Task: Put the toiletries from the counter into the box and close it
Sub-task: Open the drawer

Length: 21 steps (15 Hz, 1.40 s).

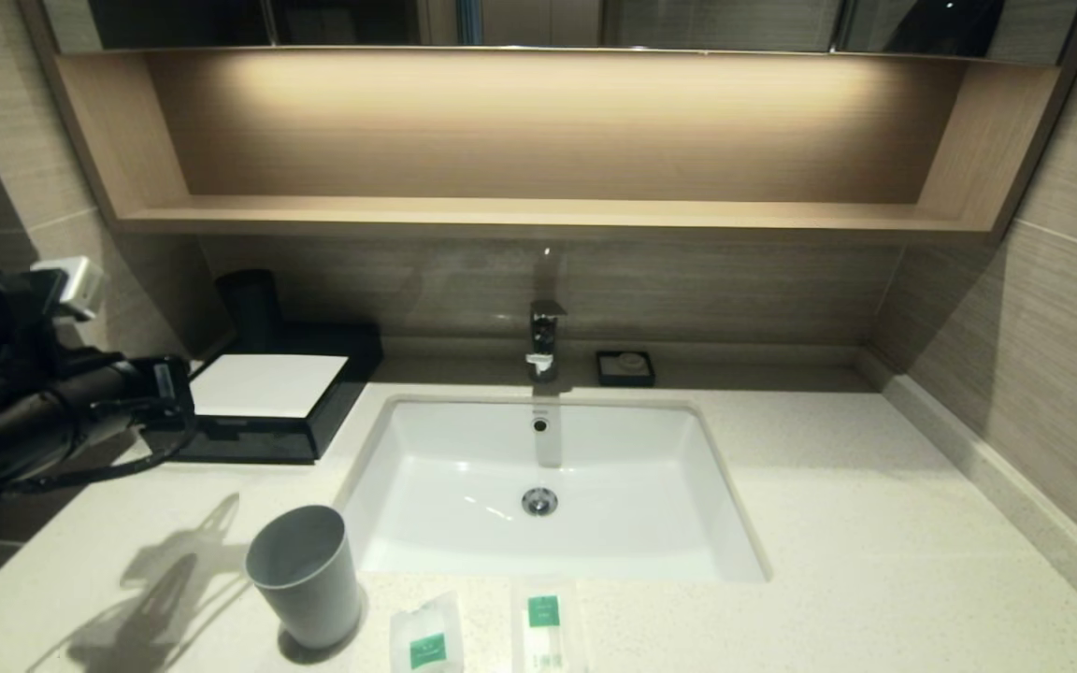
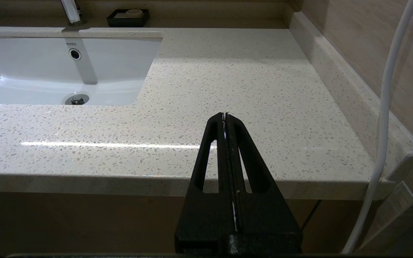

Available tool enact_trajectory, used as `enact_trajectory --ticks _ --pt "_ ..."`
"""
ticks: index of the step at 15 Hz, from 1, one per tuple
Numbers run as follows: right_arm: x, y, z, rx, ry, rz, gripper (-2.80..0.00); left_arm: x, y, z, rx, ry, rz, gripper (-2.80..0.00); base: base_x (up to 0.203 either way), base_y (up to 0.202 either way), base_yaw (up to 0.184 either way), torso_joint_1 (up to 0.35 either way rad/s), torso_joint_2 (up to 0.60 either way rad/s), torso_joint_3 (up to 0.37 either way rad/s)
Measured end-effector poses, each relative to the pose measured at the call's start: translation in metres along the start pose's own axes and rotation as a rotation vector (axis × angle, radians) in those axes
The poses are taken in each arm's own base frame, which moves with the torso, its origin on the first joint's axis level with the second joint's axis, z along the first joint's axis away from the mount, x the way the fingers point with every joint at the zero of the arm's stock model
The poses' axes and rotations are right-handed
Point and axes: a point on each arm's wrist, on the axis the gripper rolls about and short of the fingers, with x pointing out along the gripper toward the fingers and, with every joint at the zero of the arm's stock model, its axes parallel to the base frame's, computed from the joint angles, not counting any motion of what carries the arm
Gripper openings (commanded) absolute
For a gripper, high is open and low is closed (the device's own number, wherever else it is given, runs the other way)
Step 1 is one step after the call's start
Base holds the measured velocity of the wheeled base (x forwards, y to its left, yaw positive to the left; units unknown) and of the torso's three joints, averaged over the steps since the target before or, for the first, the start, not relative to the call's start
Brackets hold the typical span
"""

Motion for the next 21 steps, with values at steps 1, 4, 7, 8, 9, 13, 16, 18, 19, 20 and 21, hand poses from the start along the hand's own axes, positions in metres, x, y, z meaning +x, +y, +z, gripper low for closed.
enact_trajectory --ticks 1,4,7,8,9,13,16,18,19,20,21 --pt "0.000 0.000 0.000 0.000 0.000 0.000 -2.80 0.009 0.000 -0.005 0.001 0.025 0.002 -2.80 0.000 0.000 0.000 0.000 0.00 0.000" --pt "0.000 0.000 0.000 0.000 0.000 0.000 -2.80 0.030 0.008 -0.016 0.009 0.083 0.024 -2.80 0.000 0.000 0.000 0.000 0.00 0.000" --pt "0.000 0.000 0.000 0.000 0.000 0.000 -2.80 0.044 0.013 -0.027 0.021 0.131 0.038 -2.80 0.000 0.000 0.000 0.000 0.00 0.000" --pt "0.000 0.000 0.000 0.000 0.000 0.000 -2.80 0.047 0.015 -0.030 0.024 0.143 0.044 -2.80 0.000 0.000 0.000 0.000 0.00 0.000" --pt "0.000 0.000 0.000 0.000 0.000 0.000 -2.80 0.050 0.017 -0.033 0.025 0.156 0.049 -2.80 0.000 0.000 0.000 0.000 0.00 0.000" --pt "0.000 0.000 0.000 0.000 0.000 0.000 -2.80 0.062 0.022 -0.042 0.024 0.175 0.060 -2.80 0.000 0.000 0.000 0.000 0.00 0.000" --pt "0.000 0.000 0.000 0.000 0.000 0.000 -2.80 0.070 0.025 -0.050 0.030 0.186 0.067 -2.80 0.000 0.000 0.000 0.000 0.00 0.000" --pt "0.000 0.000 0.000 0.000 0.000 0.000 -2.80 0.073 0.027 -0.054 0.028 0.203 0.072 -2.80 0.000 0.000 0.000 0.000 0.00 0.000" --pt "0.000 0.000 0.000 0.000 0.000 0.000 -2.80 0.075 0.028 -0.056 0.028 0.210 0.073 -2.80 0.000 0.000 0.000 0.000 0.00 0.000" --pt "0.000 0.000 0.000 0.000 0.000 0.000 -2.80 0.077 0.028 -0.058 0.027 0.216 0.073 -2.80 0.000 0.000 0.000 0.000 0.00 0.000" --pt "0.000 0.000 0.000 0.000 0.000 0.000 -2.80 0.078 0.028 -0.060 0.027 0.223 0.073 -2.80 0.000 0.000 0.000 0.000 0.00 0.000"
